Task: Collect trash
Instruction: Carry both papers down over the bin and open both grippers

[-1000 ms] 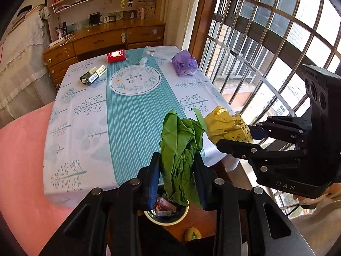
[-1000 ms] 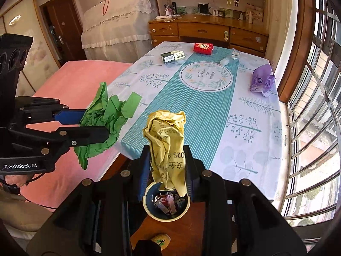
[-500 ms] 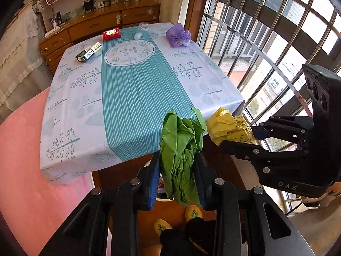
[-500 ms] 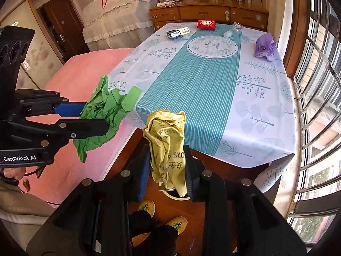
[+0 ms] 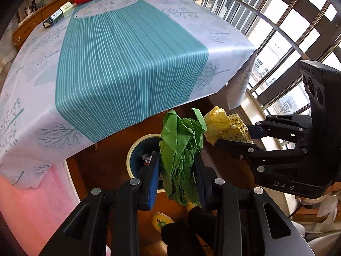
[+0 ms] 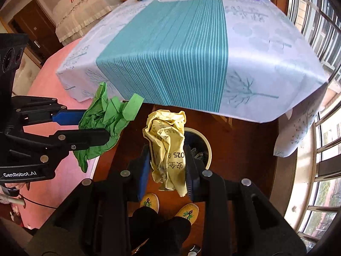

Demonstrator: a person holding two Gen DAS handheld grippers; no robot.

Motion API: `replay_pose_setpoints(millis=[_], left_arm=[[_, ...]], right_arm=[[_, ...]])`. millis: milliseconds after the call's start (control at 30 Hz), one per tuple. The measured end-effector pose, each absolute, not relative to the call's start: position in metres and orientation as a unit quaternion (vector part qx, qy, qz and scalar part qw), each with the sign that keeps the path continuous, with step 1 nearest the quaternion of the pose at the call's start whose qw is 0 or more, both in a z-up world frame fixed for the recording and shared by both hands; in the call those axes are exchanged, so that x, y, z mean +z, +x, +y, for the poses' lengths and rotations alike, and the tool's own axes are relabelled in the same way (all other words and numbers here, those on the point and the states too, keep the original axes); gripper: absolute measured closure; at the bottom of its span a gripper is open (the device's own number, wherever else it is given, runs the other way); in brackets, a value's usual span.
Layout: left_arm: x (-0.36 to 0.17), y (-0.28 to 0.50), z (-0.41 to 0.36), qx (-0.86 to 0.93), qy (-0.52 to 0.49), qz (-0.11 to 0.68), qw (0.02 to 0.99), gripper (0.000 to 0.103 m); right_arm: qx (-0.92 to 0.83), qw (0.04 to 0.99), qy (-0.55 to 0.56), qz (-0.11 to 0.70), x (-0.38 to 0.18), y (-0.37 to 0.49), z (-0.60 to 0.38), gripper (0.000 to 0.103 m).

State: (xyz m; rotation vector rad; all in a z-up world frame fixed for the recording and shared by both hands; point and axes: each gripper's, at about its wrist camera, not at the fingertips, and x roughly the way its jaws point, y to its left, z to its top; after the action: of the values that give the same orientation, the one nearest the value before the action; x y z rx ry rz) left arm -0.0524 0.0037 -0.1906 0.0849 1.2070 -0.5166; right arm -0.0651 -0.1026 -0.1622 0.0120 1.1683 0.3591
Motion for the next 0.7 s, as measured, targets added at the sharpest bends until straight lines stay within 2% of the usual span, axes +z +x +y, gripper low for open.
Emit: replay_pose_setpoints(millis=[233,333,400,433,467,500,567,700], left_arm=[[-0.319,-0.031,0.017,-0.236,0.026,0.568,0.788,0.072],[-0.364,-0.024,0.019,-0.239,0.023,0.562,0.791,0.068],[-0.388,-0.023,0.020,-0.239,0.025,0.556,0.796,0.060],[-0.401,-0.021,0.020,-0.242,0.025,0.554,0.796,0.047],[-0.413,-0.020,0.020,-0.244,0.026,0.557,0.793,0.027],[-0.426,-0.018,0.020,-0.245,0.030,0.562,0.790,0.019],[-0.445,-0.015,0.019,-0.243,0.040,0.560,0.791,0.015],[-0.472,-0.013,0.020,-0.237,0.041,0.559,0.793,0.015]], right_arm=[[0.158,0.810,0.009,0.564,-0.283,-0.047,-0.101,0.077],[0.153,0.810,0.016,0.566,-0.329,-0.038,-0.102,0.077],[0.150,0.810,0.022,0.566,-0.358,-0.031,-0.104,0.075],[0.150,0.809,0.027,0.567,-0.370,-0.029,-0.105,0.073],[0.151,0.807,0.031,0.570,-0.384,-0.026,-0.107,0.065],[0.151,0.805,0.035,0.573,-0.395,-0.024,-0.109,0.053],[0.156,0.804,0.032,0.573,-0.411,-0.020,-0.110,0.041],[0.161,0.805,0.004,0.571,-0.433,-0.018,-0.110,0.040]])
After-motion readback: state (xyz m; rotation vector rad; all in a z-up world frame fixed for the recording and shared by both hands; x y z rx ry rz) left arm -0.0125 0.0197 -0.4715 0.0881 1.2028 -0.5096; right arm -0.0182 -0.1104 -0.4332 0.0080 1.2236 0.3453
